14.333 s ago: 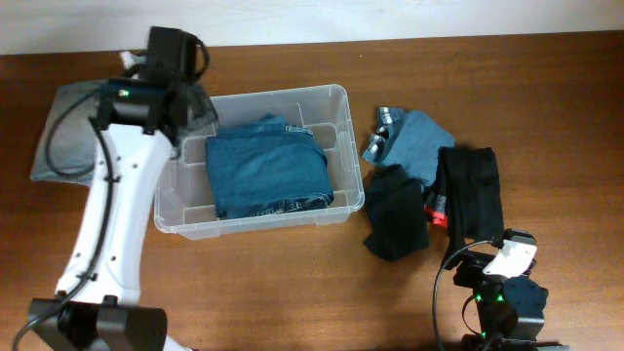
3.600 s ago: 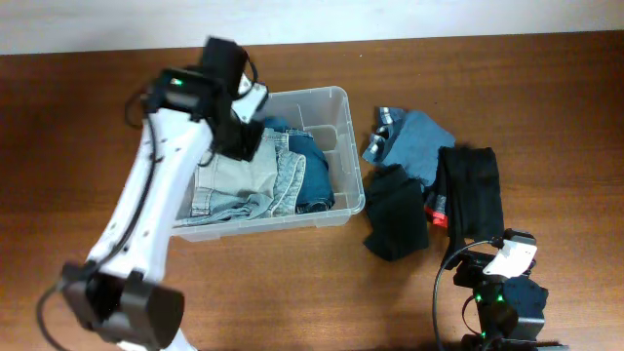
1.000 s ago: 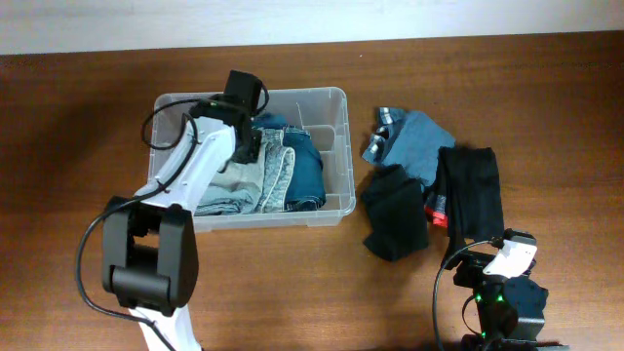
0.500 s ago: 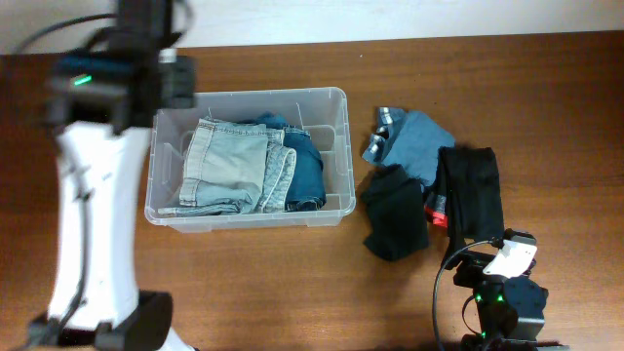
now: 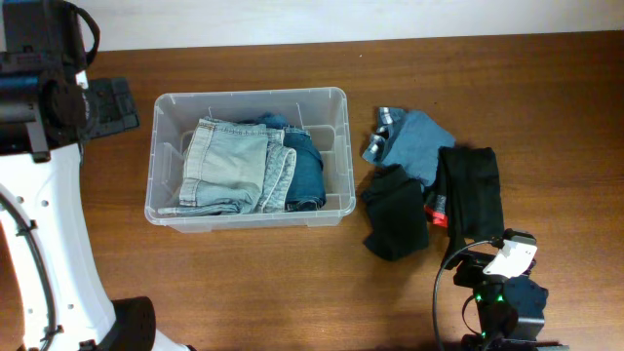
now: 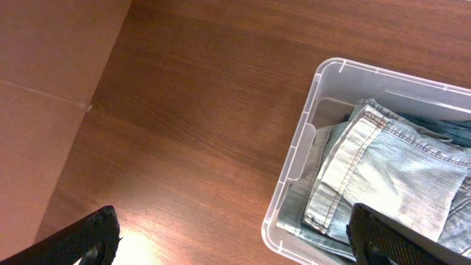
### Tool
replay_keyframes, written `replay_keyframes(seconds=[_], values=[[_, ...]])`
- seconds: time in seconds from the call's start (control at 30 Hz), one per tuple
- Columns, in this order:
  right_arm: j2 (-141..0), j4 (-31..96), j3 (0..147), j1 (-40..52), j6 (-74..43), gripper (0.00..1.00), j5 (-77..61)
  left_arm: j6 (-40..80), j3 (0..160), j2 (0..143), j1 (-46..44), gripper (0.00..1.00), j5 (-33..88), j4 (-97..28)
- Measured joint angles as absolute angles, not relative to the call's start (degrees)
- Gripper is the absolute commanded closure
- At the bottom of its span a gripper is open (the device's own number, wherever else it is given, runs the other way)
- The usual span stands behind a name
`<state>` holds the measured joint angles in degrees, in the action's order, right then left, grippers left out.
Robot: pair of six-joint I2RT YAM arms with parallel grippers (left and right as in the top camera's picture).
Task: Pack container
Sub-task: 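Raise the left gripper out of the bin to the left, then grasp the black leggings with the right gripper and lift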
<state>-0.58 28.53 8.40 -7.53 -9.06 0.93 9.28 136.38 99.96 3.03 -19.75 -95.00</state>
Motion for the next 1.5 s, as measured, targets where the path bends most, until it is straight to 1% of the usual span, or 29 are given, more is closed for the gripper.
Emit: replay_keyframes(seconds=[0.13, 0.27, 0.4, 0.47, 0.57, 0.67, 0.73, 0.77, 0.83, 0.87, 0.97, 1.03, 1.07, 1.13, 1.3, 1.43, 1.5], values=[[-0.6, 26.8, 8.3, -7.5, -9.1, 0.02, -0.9, 9.3, 136.4, 100.0, 3.0, 0.01, -19.7, -95.0], [-0.6, 26.8, 8.2, -7.5, -10.7, 0.02, -5.9, 9.3, 136.4, 100.0, 3.0, 0.00, -19.7, -95.0], [-0.9, 18.3, 8.3, -7.5, -14.4, 0.02, -12.3, 9.3, 136.4, 100.0, 3.0, 0.01, -19.5, -95.0], [-2.4, 17.0, 10.3, -7.5, -15.0, 0.02, -14.6, 9.3, 136.4, 100.0, 3.0, 0.00, -19.5, -95.1], [-8.8, 16.8, 17.5, -7.5, -15.7, 0.02, -16.2, 9.3, 136.4, 100.0, 3.0, 0.01, -19.5, -95.2], [-19.9, 19.0, 28.6, -7.5, -16.1, 0.02, -17.1, 9.3, 136.4, 100.0, 3.0, 0.01, -19.5, -95.0], [-30.7, 23.0, 38.4, -7.5, -16.3, 0.02, -17.5, 9.3, 136.4, 100.0, 3.0, 0.01, -19.3, -95.2], [-39.1, 29.5, 45.9, -7.5, -16.1, 0.02, -17.7, 9.3, 136.3, 100.0, 3.0, 0.01, -19.4, -95.0], [-48.9, 38.0, 55.3, -7.5, -14.5, 0.02, -17.9, 9.3, 136.3, 100.0, 3.0, 0.01, -19.2, -95.1], [-53.5, 39.0, 59.2, -7.5, -13.8, 0.02, -18.0, 9.4, 136.3, 100.0, 3.0, 0.01, -19.2, -95.2], [-73.9, 51.2, 78.4, -7.6, -8.4, 0.02, -18.1, 9.5, 136.3, 100.0, 3.0, 0.01, -19.1, -95.1], [-84.1, 58.0, 87.7, -8.8, -5.9, 0.02, -19.0, 9.5, 136.3, 100.0, 3.0, 0.01, -19.1, -95.1], [-88.3, 59.2, 90.9, -10.0, -4.7, 0.02, -19.7, 9.5, 136.3, 100.0, 3.0, 0.01, -19.1, -95.1], [-94.5, 60.4, 93.7, -13.0, -3.0, 0.02, -21.2, 9.5, 136.3, 100.0, 3.0, 0.01, -19.0, -95.1], [-107.5, 65.6, 94.3, -24.9, 3.6, 0.02, -26.7, 9.5, 136.3, 100.0, 3.0, 0.01, -19.1, -95.2], [-113.7, 68.1, 94.3, -31.7, 7.9, 0.02, -28.0, 9.5, 136.3, 100.0, 3.0, 0.01, -19.1, -95.2], [-116.7, 68.4, 94.4, -33.6, 10.3, 0.02, -28.5, 9.5, 136.3, 100.0, 3.0, 0.01, -19.1, -95.2]])
